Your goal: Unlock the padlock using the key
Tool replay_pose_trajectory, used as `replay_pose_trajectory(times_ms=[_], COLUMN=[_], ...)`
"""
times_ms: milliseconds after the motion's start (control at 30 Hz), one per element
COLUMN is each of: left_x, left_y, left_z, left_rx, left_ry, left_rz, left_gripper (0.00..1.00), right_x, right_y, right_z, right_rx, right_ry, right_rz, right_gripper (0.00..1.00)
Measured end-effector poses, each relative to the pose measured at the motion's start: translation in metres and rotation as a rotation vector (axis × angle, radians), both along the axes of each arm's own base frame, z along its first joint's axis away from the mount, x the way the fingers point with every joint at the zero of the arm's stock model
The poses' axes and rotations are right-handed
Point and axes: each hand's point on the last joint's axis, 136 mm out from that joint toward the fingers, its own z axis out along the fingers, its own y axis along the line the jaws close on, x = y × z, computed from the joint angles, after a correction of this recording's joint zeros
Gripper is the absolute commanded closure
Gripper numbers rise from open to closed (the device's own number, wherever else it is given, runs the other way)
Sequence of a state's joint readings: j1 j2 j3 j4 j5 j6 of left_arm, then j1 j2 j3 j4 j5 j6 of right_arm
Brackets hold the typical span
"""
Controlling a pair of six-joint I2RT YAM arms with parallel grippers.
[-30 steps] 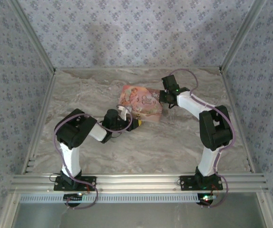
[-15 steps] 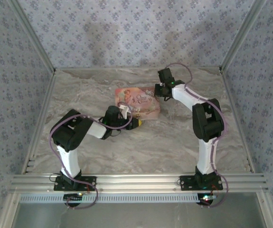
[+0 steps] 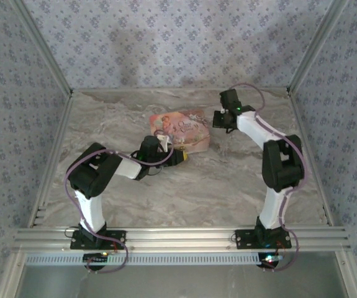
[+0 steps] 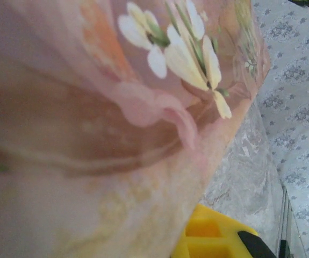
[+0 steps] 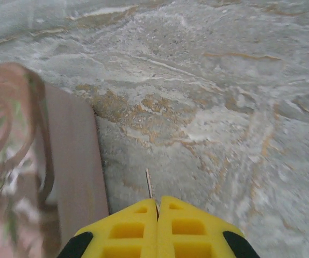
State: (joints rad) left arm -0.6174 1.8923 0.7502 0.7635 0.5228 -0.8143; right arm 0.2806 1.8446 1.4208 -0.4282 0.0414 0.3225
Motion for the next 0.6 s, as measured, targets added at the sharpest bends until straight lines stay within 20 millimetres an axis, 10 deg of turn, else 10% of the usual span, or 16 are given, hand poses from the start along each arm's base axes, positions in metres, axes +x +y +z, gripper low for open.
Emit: replay_pose_trajectory(times_ms=[233, 600], left_x=[0.005, 0.01], left_y=[-0.003, -0.007], left_z=[0.005, 0.01], left_rx=[-0.017, -0.03], left_ry=[0.048, 0.105], left_rz=[0.02, 0.041], left_gripper=[1.0, 0.99], right_x=[-0.066, -0.148], right_y=[0.001, 0.039], right_z=[0.053, 0.049], right_rx=[0.275, 0.709], right_ry=[-0.127, -0.167], right_rz=[0.047, 0.177], right_gripper=[1.0, 1.0])
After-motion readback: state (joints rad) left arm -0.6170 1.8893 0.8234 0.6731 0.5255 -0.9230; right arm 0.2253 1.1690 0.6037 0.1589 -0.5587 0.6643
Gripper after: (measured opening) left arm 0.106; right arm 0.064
